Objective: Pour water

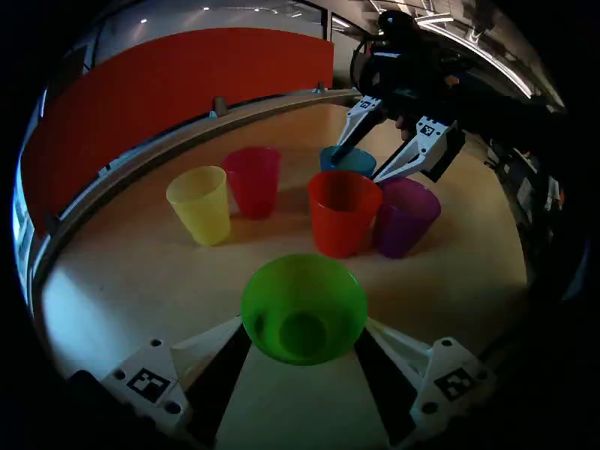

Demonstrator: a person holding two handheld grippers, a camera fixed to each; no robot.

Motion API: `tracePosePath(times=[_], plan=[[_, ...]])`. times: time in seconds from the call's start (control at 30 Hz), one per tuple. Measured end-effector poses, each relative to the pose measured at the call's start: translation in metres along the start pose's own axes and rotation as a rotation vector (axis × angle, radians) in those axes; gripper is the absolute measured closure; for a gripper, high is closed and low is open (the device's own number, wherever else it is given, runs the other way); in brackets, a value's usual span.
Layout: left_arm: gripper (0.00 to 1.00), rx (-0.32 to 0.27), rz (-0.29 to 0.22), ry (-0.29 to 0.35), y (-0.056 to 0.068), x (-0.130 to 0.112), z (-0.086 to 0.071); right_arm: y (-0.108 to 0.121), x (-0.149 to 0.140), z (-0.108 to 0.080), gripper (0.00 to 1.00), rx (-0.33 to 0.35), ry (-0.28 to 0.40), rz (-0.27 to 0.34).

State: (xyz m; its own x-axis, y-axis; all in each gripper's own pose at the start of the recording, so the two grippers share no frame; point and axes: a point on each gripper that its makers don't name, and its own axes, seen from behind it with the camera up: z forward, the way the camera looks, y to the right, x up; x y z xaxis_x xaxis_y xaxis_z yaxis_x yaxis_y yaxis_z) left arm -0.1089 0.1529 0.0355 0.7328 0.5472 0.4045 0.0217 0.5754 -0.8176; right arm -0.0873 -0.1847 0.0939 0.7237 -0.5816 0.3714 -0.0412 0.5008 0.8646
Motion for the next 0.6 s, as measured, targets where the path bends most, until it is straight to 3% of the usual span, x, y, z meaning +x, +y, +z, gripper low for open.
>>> tracePosePath(times=[0.5,0.6], plan=[[0.14,0.001,-0.001,0.004,-0.0015,0.0008,0.0000,-0.0027,0.0033,0.0096,0.01,0.006,0.003,-0.006],[0.14,0.002,-0.002,0.004,-0.0017,0.0015,0.0000,-0.0028,0.0029,0.0105,0.05,0.004,0.004,-0.008]])
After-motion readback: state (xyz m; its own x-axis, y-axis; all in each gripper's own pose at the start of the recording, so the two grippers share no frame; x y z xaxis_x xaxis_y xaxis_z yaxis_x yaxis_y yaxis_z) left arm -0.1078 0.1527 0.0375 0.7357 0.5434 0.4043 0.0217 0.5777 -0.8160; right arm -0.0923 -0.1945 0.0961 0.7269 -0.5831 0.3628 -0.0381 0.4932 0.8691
